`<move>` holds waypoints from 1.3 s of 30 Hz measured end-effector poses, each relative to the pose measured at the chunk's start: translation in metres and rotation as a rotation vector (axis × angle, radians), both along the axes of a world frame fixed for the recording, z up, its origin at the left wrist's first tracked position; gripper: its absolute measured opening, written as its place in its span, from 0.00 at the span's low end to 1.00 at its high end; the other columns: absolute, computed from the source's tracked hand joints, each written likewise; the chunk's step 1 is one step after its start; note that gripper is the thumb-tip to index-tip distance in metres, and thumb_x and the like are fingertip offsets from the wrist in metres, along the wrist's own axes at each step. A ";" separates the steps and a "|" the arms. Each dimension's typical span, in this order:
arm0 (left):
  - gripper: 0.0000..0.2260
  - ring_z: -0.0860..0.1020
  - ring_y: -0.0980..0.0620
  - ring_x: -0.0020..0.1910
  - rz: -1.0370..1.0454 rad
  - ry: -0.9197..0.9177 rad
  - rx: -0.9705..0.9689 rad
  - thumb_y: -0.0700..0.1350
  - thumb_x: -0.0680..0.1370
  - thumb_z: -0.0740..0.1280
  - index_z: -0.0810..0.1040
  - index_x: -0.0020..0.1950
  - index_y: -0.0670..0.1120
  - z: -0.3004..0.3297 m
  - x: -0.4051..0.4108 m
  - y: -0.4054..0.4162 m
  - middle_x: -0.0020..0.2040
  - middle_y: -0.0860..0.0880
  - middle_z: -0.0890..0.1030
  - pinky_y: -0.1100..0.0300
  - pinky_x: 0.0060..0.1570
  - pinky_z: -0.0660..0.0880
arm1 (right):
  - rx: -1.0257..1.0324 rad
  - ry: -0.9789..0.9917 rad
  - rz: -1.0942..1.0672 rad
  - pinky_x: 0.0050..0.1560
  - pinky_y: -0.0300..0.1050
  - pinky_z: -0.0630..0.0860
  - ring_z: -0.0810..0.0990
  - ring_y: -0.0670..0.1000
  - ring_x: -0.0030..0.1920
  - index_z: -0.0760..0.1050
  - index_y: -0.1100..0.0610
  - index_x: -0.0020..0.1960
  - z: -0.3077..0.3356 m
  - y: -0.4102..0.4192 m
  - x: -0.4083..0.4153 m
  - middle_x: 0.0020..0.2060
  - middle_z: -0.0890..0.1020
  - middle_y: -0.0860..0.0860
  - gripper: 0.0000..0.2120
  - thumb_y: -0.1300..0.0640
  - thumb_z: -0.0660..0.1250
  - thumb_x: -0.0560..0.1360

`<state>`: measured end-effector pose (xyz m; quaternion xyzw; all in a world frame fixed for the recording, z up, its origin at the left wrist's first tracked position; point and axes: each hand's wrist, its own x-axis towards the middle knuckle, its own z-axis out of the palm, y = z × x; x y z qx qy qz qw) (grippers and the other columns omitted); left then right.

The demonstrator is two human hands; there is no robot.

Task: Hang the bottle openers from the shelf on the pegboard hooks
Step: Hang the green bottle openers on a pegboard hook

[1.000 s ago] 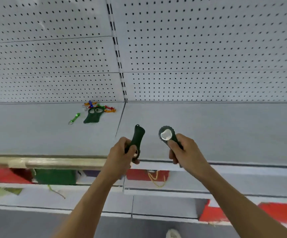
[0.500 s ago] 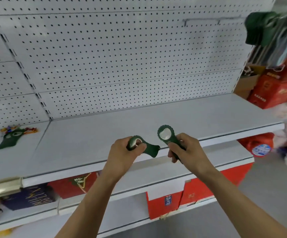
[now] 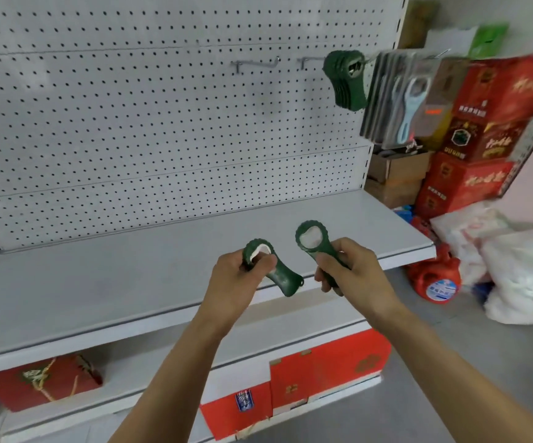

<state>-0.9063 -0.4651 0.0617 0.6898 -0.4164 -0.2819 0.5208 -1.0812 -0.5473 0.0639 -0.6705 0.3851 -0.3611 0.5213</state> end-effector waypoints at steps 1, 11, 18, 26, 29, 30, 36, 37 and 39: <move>0.09 0.70 0.59 0.28 -0.001 -0.002 -0.015 0.47 0.76 0.69 0.80 0.39 0.43 0.004 -0.002 -0.012 0.29 0.54 0.75 0.65 0.34 0.67 | 0.003 -0.024 -0.009 0.28 0.33 0.69 0.76 0.51 0.30 0.73 0.62 0.48 0.003 -0.011 -0.001 0.33 0.81 0.56 0.01 0.64 0.63 0.78; 0.08 0.83 0.52 0.36 -0.099 0.027 -0.143 0.47 0.80 0.65 0.80 0.50 0.44 0.051 -0.002 -0.143 0.41 0.49 0.85 0.59 0.31 0.75 | -0.152 -0.193 -0.060 0.31 0.45 0.69 0.77 0.49 0.30 0.72 0.58 0.46 0.044 -0.139 0.005 0.33 0.82 0.54 0.04 0.64 0.62 0.79; 0.05 0.81 0.50 0.33 -0.152 -0.014 -0.267 0.42 0.78 0.68 0.79 0.49 0.41 0.083 -0.003 -0.211 0.38 0.47 0.84 0.59 0.27 0.74 | -0.335 -0.291 -0.088 0.31 0.42 0.72 0.79 0.50 0.32 0.75 0.60 0.49 0.085 -0.205 0.000 0.35 0.83 0.53 0.02 0.64 0.64 0.78; 0.07 0.80 0.49 0.30 -0.045 -0.031 -0.328 0.41 0.77 0.70 0.75 0.52 0.41 0.101 -0.015 -0.239 0.40 0.41 0.84 0.59 0.26 0.74 | -0.411 -0.476 -0.041 0.30 0.39 0.72 0.79 0.48 0.31 0.76 0.59 0.50 0.134 -0.243 -0.004 0.36 0.82 0.53 0.03 0.63 0.64 0.78; 0.07 0.80 0.49 0.30 -0.005 -0.052 -0.341 0.41 0.77 0.70 0.75 0.53 0.43 0.105 -0.021 -0.242 0.39 0.42 0.84 0.56 0.28 0.74 | -0.389 -0.507 -0.020 0.28 0.41 0.71 0.78 0.50 0.30 0.77 0.58 0.49 0.142 -0.256 -0.005 0.34 0.82 0.53 0.03 0.63 0.65 0.78; 0.08 0.80 0.49 0.29 0.008 -0.052 -0.345 0.41 0.77 0.70 0.75 0.53 0.43 0.106 -0.024 -0.243 0.39 0.42 0.84 0.56 0.29 0.74 | -0.366 -0.507 -0.011 0.28 0.41 0.71 0.78 0.51 0.30 0.77 0.58 0.48 0.142 -0.260 -0.006 0.34 0.82 0.53 0.03 0.63 0.65 0.77; 0.09 0.80 0.49 0.30 0.064 -0.042 -0.365 0.41 0.77 0.70 0.75 0.55 0.43 0.110 -0.040 -0.246 0.40 0.41 0.84 0.58 0.28 0.75 | -0.251 -0.458 0.056 0.25 0.40 0.68 0.76 0.50 0.27 0.77 0.57 0.45 0.141 -0.279 -0.003 0.30 0.80 0.52 0.04 0.64 0.66 0.77; 0.10 0.80 0.49 0.30 0.077 -0.042 -0.368 0.41 0.77 0.70 0.75 0.55 0.43 0.110 -0.041 -0.246 0.40 0.41 0.84 0.58 0.28 0.76 | -0.237 -0.453 0.069 0.25 0.40 0.68 0.76 0.50 0.28 0.77 0.57 0.45 0.141 -0.282 -0.001 0.30 0.80 0.52 0.04 0.64 0.66 0.77; 0.09 0.80 0.49 0.29 0.100 -0.043 -0.368 0.41 0.77 0.70 0.74 0.55 0.44 0.110 -0.044 -0.246 0.39 0.43 0.84 0.58 0.28 0.76 | -0.229 -0.431 0.087 0.25 0.40 0.69 0.76 0.49 0.28 0.77 0.58 0.46 0.141 -0.288 0.002 0.31 0.81 0.52 0.04 0.64 0.66 0.77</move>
